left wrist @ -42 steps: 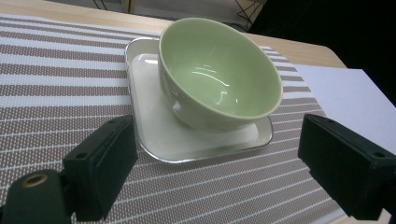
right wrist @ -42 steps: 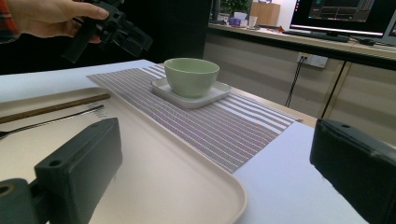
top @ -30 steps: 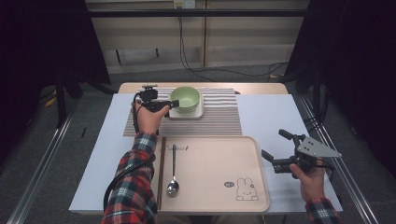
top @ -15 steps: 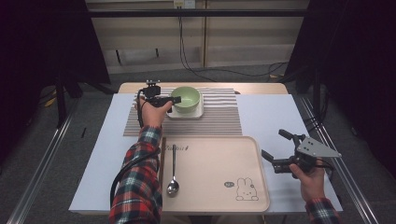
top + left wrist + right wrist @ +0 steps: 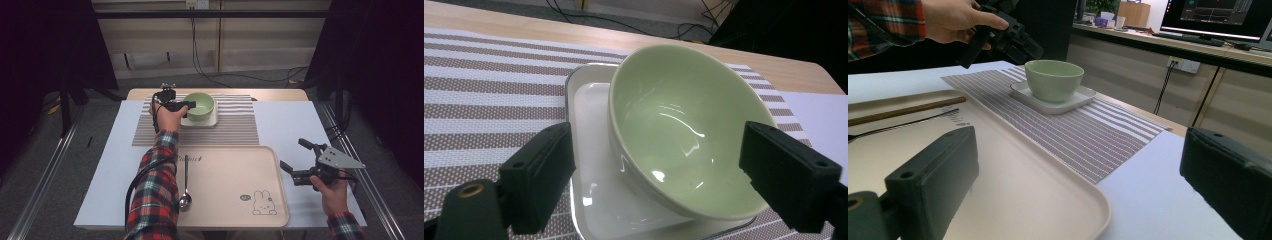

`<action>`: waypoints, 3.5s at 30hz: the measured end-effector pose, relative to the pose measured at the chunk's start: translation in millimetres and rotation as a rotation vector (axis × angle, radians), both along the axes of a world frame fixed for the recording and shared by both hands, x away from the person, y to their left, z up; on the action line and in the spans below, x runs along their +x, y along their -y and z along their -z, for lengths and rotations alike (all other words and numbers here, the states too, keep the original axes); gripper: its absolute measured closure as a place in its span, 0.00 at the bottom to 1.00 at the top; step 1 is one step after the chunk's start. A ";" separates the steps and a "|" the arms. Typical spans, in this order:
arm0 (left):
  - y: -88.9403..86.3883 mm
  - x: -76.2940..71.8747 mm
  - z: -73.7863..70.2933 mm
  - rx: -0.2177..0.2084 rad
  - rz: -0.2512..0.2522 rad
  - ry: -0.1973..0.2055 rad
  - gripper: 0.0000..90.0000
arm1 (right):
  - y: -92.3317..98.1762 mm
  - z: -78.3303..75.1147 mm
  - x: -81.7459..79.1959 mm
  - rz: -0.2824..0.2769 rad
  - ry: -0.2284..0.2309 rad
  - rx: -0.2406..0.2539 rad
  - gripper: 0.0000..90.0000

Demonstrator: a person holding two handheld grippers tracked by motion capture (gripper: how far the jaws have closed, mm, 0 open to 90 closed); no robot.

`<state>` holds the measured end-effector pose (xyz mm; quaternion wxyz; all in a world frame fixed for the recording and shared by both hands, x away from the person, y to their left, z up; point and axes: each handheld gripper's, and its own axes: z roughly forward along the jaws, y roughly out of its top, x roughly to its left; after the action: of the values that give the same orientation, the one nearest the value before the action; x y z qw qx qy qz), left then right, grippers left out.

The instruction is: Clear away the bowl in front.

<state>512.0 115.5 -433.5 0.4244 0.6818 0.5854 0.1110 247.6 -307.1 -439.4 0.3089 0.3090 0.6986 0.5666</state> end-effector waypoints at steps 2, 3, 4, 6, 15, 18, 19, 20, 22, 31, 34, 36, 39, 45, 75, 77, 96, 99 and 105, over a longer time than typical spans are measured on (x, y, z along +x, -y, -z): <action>0.0 1.3 0.7 0.004 -0.009 0.001 0.17 | 0.4 0.0 0.0 -0.005 0.002 -0.005 0.02; -0.7 2.1 0.7 0.006 -0.011 0.001 0.19 | 0.1 0.0 0.0 -0.003 0.001 -0.002 0.02; -0.4 2.5 1.0 0.004 -0.021 0.000 0.21 | -0.1 0.1 0.1 -0.002 0.000 0.000 0.02; -2.2 3.4 1.1 0.000 -0.021 -0.001 0.28 | 0.2 0.0 0.7 -0.004 0.008 -0.005 0.02; -5.5 8.6 8.0 -0.011 -0.043 -0.028 0.46 | -0.5 0.3 0.1 -0.004 -0.003 0.002 0.02; -5.1 11.2 10.6 -0.020 -0.061 -0.040 0.50 | -0.7 0.3 0.2 -0.004 -0.004 0.003 0.02; -5.3 12.0 11.3 -0.024 -0.060 -0.048 0.52 | -0.7 0.2 0.2 -0.002 -0.003 0.002 0.02; -5.5 12.7 11.9 -0.017 -0.057 -0.058 0.53 | -0.6 0.2 0.2 -0.002 -0.003 0.002 0.02; -4.7 13.8 13.6 -0.026 -0.070 -0.064 0.58 | -0.4 0.2 0.3 -0.003 -0.002 0.001 0.02; -2.4 17.0 19.8 -0.059 -0.087 -0.124 0.68 | -0.1 0.0 0.3 -0.002 -0.001 -0.002 0.02; 0.1 18.6 20.9 -0.071 -0.090 -0.140 0.73 | -0.5 0.1 0.4 0.002 -0.001 0.002 0.02; 2.1 19.5 21.9 -0.054 -0.097 -0.144 0.74 | 0.0 0.1 0.5 0.000 0.001 -0.005 0.02; 5.1 20.0 24.0 -0.046 -0.132 -0.164 0.78 | 0.5 0.3 1.0 -0.001 0.001 -0.007 0.02; 10.9 22.7 22.8 -0.037 -0.135 -0.169 0.90 | 0.7 0.3 0.9 0.000 0.001 -0.008 0.02; -7.7 -12.0 -21.8 -0.057 0.028 -0.175 0.91 | 0.1 0.1 0.6 -0.001 0.004 -0.001 0.02; -8.8 -15.8 -23.7 -0.057 0.040 -0.181 0.91 | 0.0 0.2 0.4 0.000 0.001 0.000 0.02; -14.5 -45.5 -35.7 -0.039 0.157 -0.199 0.91 | -0.5 0.3 0.1 0.002 -0.003 0.007 0.02; -14.4 -49.7 -35.6 -0.044 0.180 -0.204 0.91 | -0.6 0.5 0.0 -0.001 -0.006 0.003 0.02; -13.1 -57.4 -36.0 -0.041 0.204 -0.208 0.91 | -0.5 0.4 -0.2 -0.002 -0.006 0.004 0.02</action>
<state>454.6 128.6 -397.4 0.3844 0.7367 0.5561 -0.0159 247.4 -306.6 -439.9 0.3054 0.3107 0.6988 0.5674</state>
